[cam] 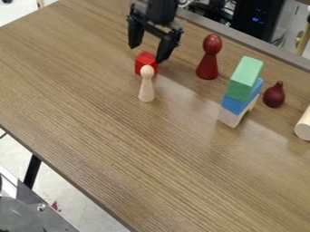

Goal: Move the red cube on to the top of the green rectangle.

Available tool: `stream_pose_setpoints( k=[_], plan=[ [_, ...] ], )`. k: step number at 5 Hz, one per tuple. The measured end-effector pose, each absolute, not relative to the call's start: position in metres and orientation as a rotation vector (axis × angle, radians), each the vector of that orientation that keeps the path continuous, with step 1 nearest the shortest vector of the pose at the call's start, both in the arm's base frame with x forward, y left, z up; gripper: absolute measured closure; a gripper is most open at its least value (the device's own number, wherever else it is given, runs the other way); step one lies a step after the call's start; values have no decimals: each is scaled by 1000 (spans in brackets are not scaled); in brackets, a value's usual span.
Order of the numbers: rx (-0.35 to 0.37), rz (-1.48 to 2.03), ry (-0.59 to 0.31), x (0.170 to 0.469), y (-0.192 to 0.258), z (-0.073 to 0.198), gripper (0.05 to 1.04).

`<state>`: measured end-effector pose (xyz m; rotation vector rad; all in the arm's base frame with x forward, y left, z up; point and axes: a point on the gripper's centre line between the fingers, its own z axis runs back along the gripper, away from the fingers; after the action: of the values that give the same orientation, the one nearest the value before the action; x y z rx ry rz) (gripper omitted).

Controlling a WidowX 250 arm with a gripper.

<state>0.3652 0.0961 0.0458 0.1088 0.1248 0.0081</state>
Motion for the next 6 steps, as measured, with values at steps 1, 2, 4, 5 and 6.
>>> stream_pose_setpoints(
  k=[1,2,4,5,6],
  plan=[
    [115,10,175,362,97,34,83],
    [101,3,207,362,96,29,117],
    [98,-48,240,359,92,32,495],
    [95,-53,206,357,89,65,495],
    [94,-60,146,363,81,105,496]
  ],
)
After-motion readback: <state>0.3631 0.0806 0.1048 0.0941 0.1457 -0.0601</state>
